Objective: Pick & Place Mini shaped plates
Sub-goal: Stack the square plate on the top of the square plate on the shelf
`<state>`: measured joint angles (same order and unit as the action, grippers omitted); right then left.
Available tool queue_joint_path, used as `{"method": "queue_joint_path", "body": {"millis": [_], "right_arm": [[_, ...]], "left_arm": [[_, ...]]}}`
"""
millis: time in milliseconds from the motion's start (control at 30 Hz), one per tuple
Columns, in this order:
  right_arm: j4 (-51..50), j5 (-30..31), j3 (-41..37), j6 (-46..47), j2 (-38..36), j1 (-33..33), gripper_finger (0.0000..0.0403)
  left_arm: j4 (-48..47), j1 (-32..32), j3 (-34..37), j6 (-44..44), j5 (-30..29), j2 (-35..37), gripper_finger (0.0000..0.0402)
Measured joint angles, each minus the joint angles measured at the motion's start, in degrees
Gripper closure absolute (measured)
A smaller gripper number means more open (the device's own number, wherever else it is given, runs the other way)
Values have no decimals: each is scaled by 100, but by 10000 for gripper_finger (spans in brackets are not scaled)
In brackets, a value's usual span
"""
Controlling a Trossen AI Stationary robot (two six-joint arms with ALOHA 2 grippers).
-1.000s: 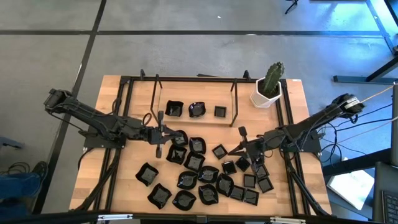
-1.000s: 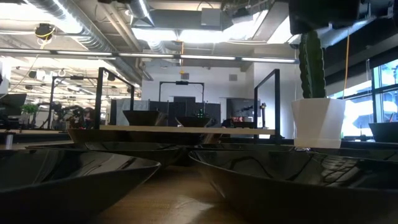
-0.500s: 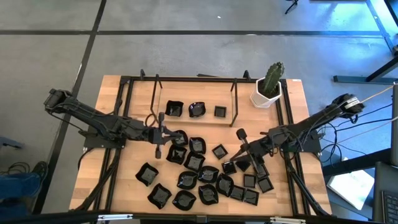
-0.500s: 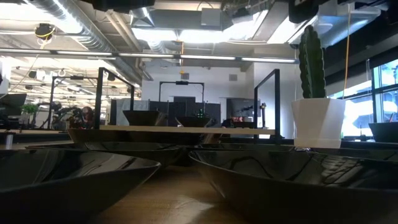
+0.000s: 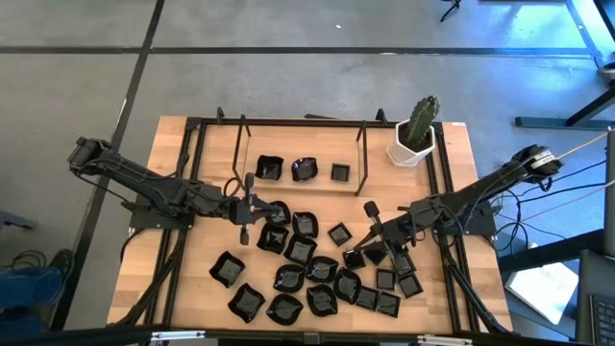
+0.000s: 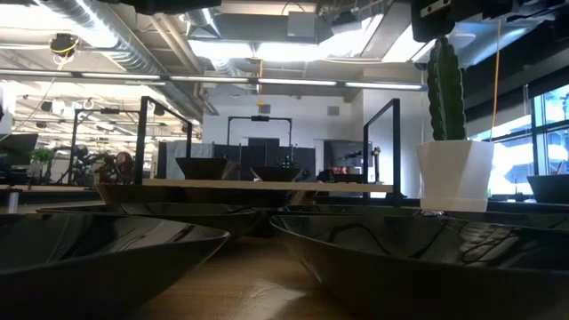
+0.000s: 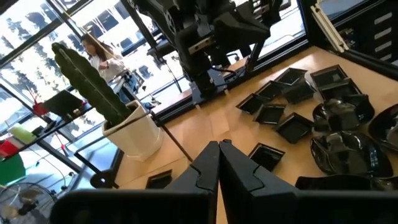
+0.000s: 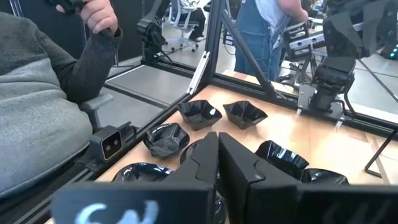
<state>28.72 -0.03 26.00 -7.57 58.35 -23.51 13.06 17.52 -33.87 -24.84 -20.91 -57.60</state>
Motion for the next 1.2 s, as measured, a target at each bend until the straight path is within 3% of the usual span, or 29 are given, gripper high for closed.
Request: {"method": "queue_joint_path", "body": {"millis": [167,500,1200], "right_arm": [[-121,32,0,2,2,0,399],[-521,1160,0,-57,3,2,384],[-1386,455,0,312,4,-4,383]], "left_arm": [[7,0,0,205,0,-30,398],[-1,0,0,80,0,-203,398],[0,0,0,308,173,-203,398]]}}
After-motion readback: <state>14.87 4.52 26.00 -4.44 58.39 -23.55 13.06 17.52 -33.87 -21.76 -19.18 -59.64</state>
